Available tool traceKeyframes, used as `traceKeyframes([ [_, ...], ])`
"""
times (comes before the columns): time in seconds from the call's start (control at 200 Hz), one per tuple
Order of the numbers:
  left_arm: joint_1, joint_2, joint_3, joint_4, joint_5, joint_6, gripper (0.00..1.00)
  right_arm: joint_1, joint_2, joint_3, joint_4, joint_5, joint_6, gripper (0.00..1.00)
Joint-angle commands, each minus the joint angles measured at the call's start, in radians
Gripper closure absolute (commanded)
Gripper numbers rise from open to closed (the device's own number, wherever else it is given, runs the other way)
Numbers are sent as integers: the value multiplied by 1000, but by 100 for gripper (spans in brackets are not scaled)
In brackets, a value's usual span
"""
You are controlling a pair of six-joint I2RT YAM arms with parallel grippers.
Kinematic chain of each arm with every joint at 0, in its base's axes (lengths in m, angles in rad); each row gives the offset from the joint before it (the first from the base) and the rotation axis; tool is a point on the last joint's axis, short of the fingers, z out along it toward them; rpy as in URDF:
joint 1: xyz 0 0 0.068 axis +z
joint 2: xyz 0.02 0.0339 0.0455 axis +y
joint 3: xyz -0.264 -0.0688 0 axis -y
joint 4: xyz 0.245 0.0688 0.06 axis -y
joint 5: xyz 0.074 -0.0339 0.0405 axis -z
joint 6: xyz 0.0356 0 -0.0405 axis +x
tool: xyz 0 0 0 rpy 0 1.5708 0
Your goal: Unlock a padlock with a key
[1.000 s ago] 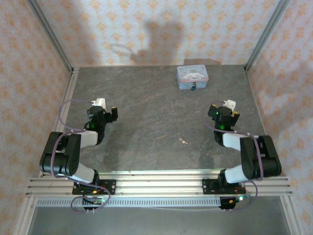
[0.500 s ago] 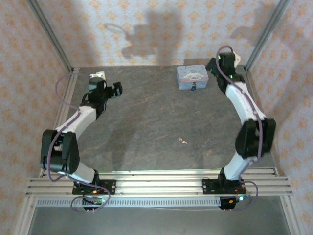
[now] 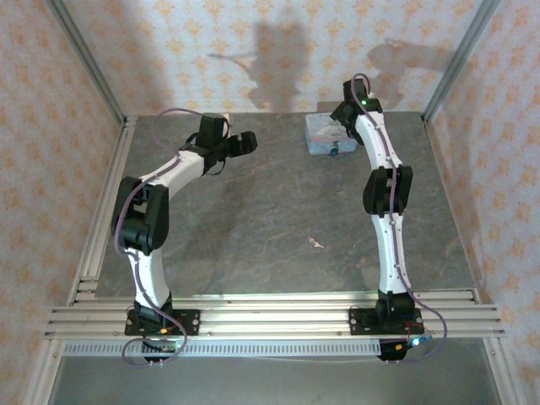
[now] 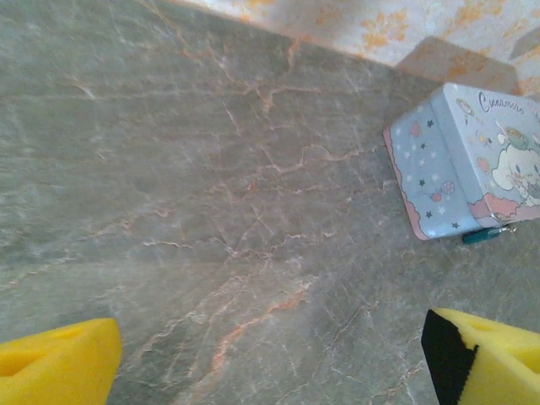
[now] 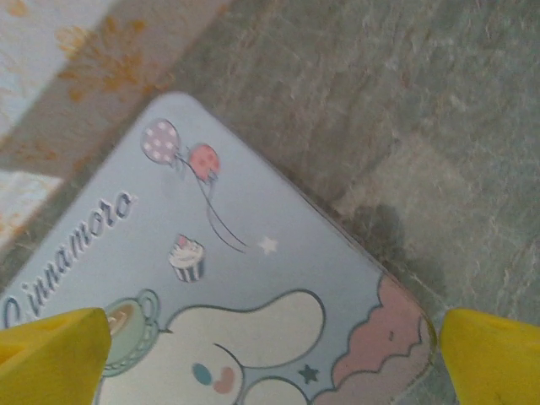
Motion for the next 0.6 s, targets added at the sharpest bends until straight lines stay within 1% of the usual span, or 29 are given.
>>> traceKeyframes([
  [0.0,6,43,40,-60,43,-21,8,6,-6,-3,-19,-54,14,2],
  [0.13,6,83,62,-64,57,-34,9,46,-6,-29,-29,-83,-56,9],
  [0.25,7,102,89,-90,59,-29,10,82,-6,-61,-16,-119,-119,24],
  [0.395,9,104,118,-159,34,-3,11,115,-11,-100,-25,-149,-172,34],
  [0.515,15,97,122,-193,24,1,13,146,-24,-151,-38,-170,-212,40],
  [0.591,20,88,118,-207,24,-5,14,170,-44,-204,-45,-172,-228,42],
])
